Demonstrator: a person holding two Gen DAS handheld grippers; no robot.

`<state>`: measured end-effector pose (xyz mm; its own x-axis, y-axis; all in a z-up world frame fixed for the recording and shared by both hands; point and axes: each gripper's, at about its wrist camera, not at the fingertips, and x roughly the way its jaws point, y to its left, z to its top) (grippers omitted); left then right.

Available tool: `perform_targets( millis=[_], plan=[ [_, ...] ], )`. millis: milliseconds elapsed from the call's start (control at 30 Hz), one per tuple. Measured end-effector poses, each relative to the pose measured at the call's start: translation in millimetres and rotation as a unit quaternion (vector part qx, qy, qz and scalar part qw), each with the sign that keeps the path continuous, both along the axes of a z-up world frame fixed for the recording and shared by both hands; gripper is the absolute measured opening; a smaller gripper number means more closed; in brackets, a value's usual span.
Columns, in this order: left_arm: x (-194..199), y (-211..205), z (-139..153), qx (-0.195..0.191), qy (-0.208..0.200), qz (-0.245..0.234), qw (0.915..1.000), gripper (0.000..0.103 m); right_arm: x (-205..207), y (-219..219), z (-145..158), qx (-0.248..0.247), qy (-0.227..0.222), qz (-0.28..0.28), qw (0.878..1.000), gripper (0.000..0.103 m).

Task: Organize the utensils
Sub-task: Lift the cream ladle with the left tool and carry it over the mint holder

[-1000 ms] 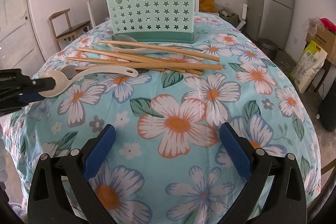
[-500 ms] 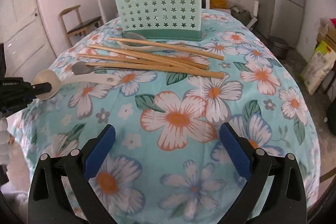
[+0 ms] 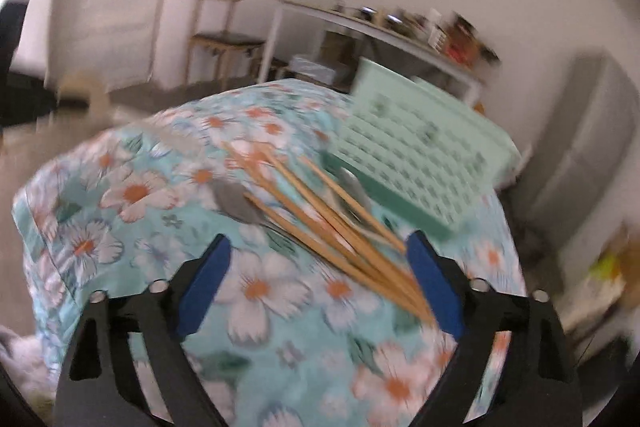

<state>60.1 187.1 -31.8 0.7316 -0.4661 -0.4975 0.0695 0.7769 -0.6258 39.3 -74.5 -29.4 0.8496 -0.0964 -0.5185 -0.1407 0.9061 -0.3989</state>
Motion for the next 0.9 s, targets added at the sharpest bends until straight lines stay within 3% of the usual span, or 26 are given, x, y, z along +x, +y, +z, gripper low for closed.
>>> perform_targets(
  millis=[167,267,433,733,900],
  plan=[
    [8.8,14.6,2.0,-0.005,-0.013,0.012,0.9998,0.006,13.0,45.0,-18.2,-0.102,0.005,0.049,0.994,0.067],
    [15.7,18.2,-3.3,-0.011,-0.011,0.012,0.9998,0.006,22.4,63.8,-36.8,-0.167,0.025,0.066,0.983,0.053],
    [22.7,18.2,-11.6,-0.014,-0.007,0.010,0.9998,0.006,33.3,74.6,-55.7,-0.215,0.047,0.068,0.973,0.031],
    [36.1,21.8,-17.8,-0.015,0.002,0.015,0.9998,0.006,48.3,89.4,-73.0,-0.247,0.063,0.074,0.964,0.006],
    [38.6,19.7,-10.8,-0.008,0.000,0.021,0.9998,0.006,47.4,88.5,-65.3,-0.216,0.065,0.075,0.971,0.003]
  ],
)
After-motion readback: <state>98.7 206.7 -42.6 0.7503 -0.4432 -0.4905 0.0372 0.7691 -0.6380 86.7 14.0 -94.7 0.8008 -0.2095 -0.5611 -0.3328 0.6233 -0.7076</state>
